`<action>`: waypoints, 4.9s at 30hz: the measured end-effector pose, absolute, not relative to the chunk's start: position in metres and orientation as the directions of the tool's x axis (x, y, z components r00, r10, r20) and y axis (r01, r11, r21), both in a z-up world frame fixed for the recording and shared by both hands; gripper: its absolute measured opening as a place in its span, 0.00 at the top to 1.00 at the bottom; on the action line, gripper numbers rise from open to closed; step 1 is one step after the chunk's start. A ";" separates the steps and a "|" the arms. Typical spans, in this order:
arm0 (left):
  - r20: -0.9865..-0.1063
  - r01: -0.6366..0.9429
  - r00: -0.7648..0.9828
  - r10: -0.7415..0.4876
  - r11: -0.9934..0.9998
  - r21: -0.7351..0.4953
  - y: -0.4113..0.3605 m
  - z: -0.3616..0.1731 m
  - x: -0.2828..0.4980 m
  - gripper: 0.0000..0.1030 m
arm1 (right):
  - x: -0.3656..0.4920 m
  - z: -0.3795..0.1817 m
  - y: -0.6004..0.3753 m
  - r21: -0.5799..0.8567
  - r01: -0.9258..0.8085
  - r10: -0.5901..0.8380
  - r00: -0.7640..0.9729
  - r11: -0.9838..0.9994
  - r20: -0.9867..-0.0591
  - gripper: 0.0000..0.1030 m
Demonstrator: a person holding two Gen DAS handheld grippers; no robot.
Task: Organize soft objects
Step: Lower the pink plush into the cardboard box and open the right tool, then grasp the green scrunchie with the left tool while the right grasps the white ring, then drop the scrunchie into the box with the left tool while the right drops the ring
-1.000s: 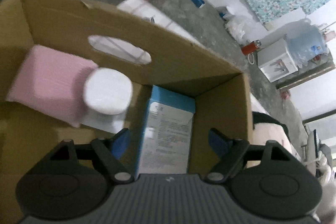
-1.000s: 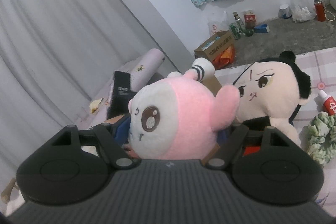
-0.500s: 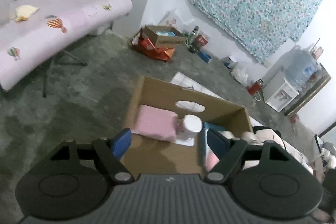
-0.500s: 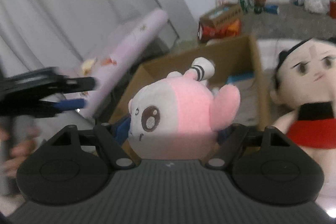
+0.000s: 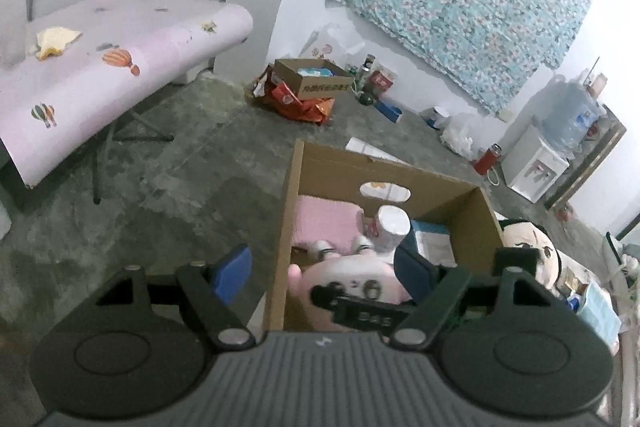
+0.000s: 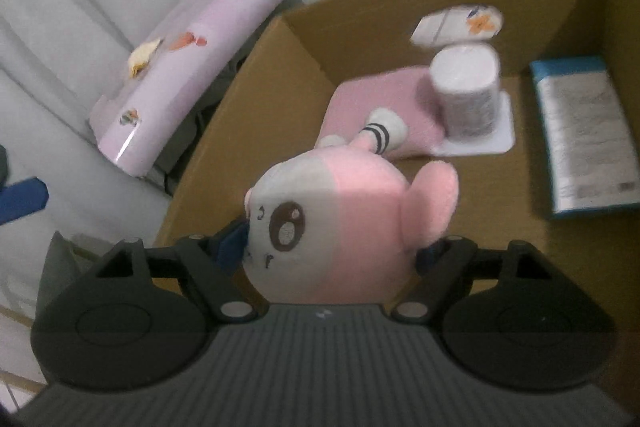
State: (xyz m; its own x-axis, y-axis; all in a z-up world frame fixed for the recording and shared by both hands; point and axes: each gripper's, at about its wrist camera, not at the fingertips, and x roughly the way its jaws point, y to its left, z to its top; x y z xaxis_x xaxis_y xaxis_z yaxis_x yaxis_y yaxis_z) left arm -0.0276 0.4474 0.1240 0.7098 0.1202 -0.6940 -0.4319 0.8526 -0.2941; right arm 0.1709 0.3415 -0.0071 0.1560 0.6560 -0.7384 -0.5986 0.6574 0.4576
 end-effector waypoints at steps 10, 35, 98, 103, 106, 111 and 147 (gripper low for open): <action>-0.711 -0.419 0.689 0.142 0.878 -0.232 0.428 0.122 -0.026 0.23 | 0.176 0.003 0.321 0.429 -0.593 0.628 0.173 0.681 -0.758 0.16; -0.713 -0.041 0.701 0.004 0.999 -0.035 0.184 0.174 0.031 0.20 | 0.137 0.118 -0.108 0.337 -0.498 0.601 0.646 0.799 -0.470 0.16; -0.726 0.326 0.671 -0.154 0.940 0.103 0.034 0.081 0.082 0.88 | 0.113 -0.011 -0.265 0.292 -0.123 0.287 0.722 0.949 -0.629 0.55; -0.698 0.228 0.704 -0.130 0.972 0.049 0.076 0.117 0.048 0.89 | 0.107 0.019 -0.230 0.319 -0.267 0.409 0.713 0.910 -0.570 0.55; -0.677 0.133 0.734 -0.051 0.989 0.070 0.114 0.135 0.022 0.89 | 0.103 0.045 -0.187 0.261 -0.400 0.477 0.709 0.878 -0.520 0.55; -0.683 -0.055 0.723 0.106 0.994 0.095 0.190 0.144 -0.018 0.89 | 0.111 0.074 -0.107 0.282 -0.549 0.611 0.627 0.787 -0.482 0.55; -0.770 -0.045 0.582 0.261 0.956 0.290 0.333 0.063 -0.023 0.30 | 0.154 0.005 0.256 0.245 -0.756 0.469 0.092 0.607 -0.878 0.52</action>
